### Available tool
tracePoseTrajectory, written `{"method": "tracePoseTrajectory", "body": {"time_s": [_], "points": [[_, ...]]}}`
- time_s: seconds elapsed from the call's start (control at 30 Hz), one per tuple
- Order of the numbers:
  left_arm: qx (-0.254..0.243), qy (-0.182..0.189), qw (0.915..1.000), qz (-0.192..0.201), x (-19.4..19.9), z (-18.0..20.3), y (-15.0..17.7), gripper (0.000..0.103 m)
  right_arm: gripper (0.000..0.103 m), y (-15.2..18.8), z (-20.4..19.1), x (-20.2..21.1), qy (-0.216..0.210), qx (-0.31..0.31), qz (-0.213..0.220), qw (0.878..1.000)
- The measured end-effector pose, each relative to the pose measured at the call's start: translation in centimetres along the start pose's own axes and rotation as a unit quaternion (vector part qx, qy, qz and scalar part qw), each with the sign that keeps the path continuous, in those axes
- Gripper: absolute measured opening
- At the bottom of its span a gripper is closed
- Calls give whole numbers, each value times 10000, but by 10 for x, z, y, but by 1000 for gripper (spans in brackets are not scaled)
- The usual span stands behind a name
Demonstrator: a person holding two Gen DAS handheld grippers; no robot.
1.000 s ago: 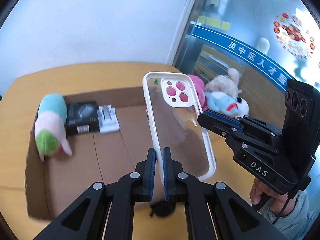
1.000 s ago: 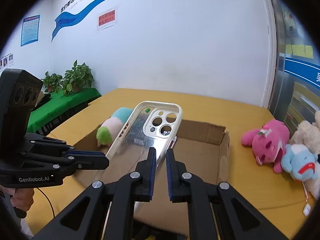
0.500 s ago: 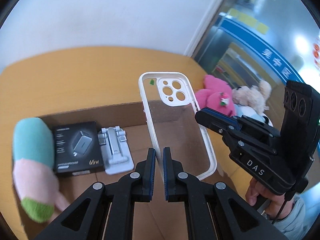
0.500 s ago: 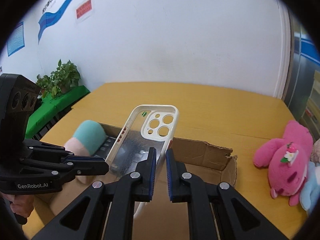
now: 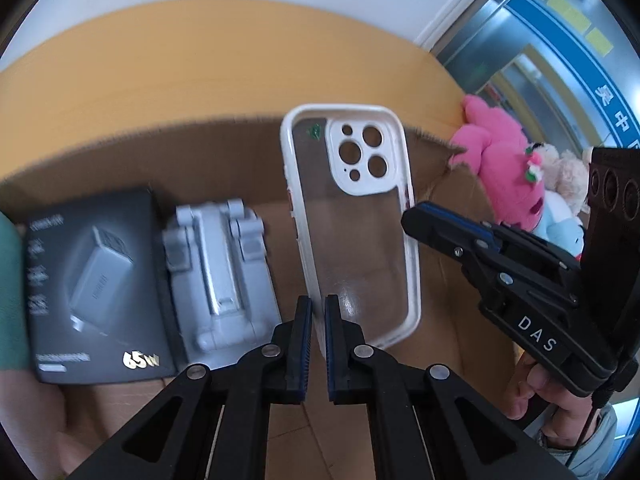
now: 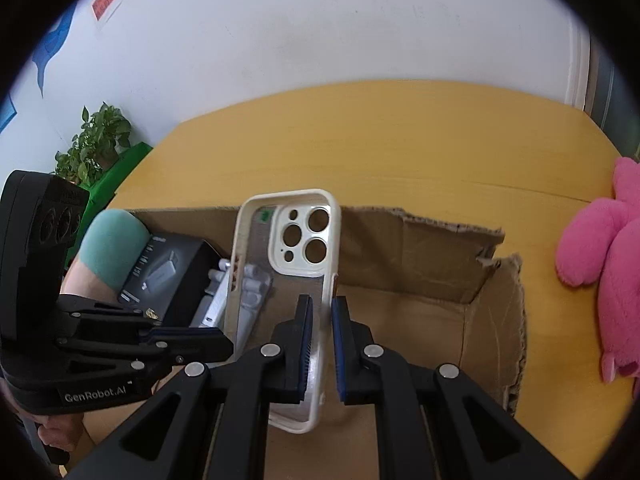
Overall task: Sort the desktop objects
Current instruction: 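Carry the phone case over the box and lower it inside, then open the right gripper to release the case beside the phone stand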
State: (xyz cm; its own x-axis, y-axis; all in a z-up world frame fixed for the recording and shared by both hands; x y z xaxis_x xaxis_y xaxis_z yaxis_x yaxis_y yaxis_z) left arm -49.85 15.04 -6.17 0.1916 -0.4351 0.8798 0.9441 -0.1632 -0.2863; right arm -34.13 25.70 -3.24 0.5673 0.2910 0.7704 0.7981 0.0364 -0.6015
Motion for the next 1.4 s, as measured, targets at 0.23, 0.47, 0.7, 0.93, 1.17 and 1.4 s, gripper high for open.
{"method": "tracePoseTrajectory", "body": {"time_s": [0.23,0.47,0.7,0.93,1.17,1.4], "points": [[-18,63,9999,-100,-9,7,10,0,7,15,-4,-15,-93,-18,-542,9985],[-63,-161,9998,-35,-7,11,12,0,8,19,-13,-22,54,77,-657,9978],[0,-432,9982,408,28,-5,15,0,49,26,-14,-5,324,83,-687,9971],[-3,-950,9890,1133,84,-21,49,15,60,40,-24,-17,439,164,-1073,9931],[-17,-1037,9841,1445,124,-40,95,18,73,56,-56,8,363,425,-897,9944],[212,-998,9841,1451,129,-58,120,18,76,77,-67,-13,711,774,-1380,9848]]}}
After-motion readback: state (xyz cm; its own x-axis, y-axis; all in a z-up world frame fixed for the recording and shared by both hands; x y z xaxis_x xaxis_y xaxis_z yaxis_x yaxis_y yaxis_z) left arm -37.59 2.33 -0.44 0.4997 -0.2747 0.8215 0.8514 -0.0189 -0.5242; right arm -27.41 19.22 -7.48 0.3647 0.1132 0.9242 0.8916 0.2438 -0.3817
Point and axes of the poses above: each gripper's, at about its wrist camera, not at the fingertips, and x roughly against the way its jaws point, z to its right, y to its underside, the point moved 3 cm from there along -x, roughly the way its jaws point, and after that the axes turned 3 degrees about x, right-handed, at the moved point
